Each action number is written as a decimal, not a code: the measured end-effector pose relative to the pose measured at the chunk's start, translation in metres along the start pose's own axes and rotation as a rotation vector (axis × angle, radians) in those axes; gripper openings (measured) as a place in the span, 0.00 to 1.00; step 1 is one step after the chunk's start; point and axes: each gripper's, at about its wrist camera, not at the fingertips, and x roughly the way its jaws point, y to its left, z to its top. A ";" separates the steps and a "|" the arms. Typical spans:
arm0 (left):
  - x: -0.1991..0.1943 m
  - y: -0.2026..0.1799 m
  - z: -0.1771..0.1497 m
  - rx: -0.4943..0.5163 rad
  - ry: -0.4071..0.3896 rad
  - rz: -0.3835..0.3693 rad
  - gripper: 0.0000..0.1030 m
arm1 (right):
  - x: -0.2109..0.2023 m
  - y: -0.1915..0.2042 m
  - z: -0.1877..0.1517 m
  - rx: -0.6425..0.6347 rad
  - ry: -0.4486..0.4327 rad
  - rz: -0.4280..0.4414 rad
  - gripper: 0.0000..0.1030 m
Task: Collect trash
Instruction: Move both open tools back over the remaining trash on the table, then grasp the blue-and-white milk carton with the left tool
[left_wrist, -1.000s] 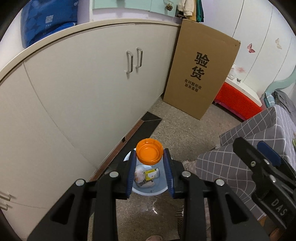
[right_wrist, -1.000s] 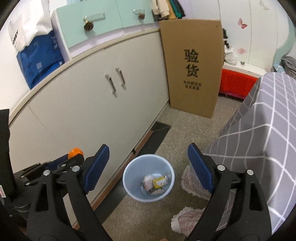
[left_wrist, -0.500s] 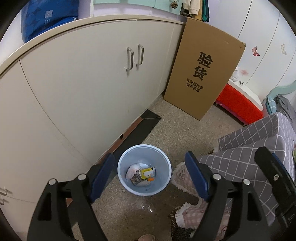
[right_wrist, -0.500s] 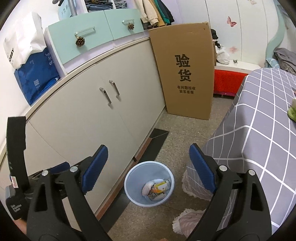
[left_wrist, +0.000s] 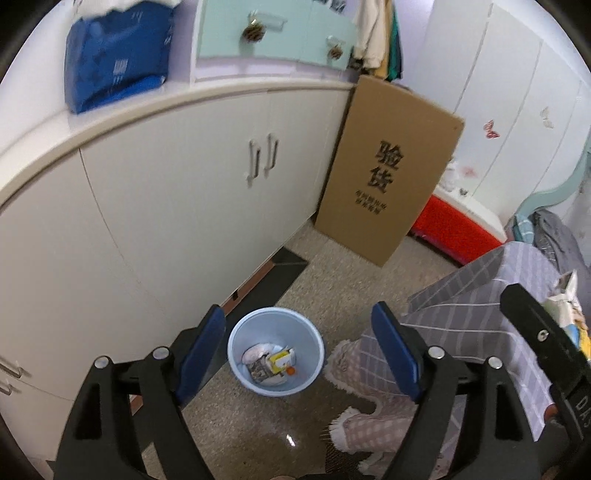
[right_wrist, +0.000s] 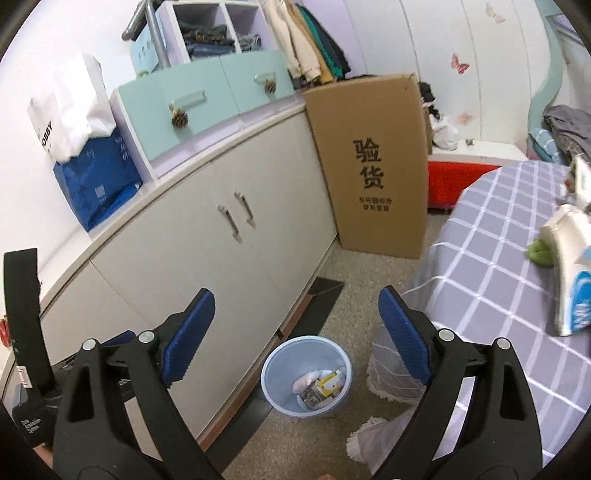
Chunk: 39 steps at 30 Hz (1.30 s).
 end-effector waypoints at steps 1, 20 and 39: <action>-0.005 -0.005 0.000 0.010 -0.006 -0.004 0.77 | -0.007 -0.003 0.001 0.003 -0.008 -0.002 0.86; -0.057 -0.243 -0.083 0.535 -0.045 -0.231 0.78 | -0.169 -0.181 -0.009 0.204 -0.191 -0.308 0.89; -0.017 -0.323 -0.096 0.636 0.035 -0.282 0.44 | -0.186 -0.276 -0.029 0.355 -0.134 -0.339 0.89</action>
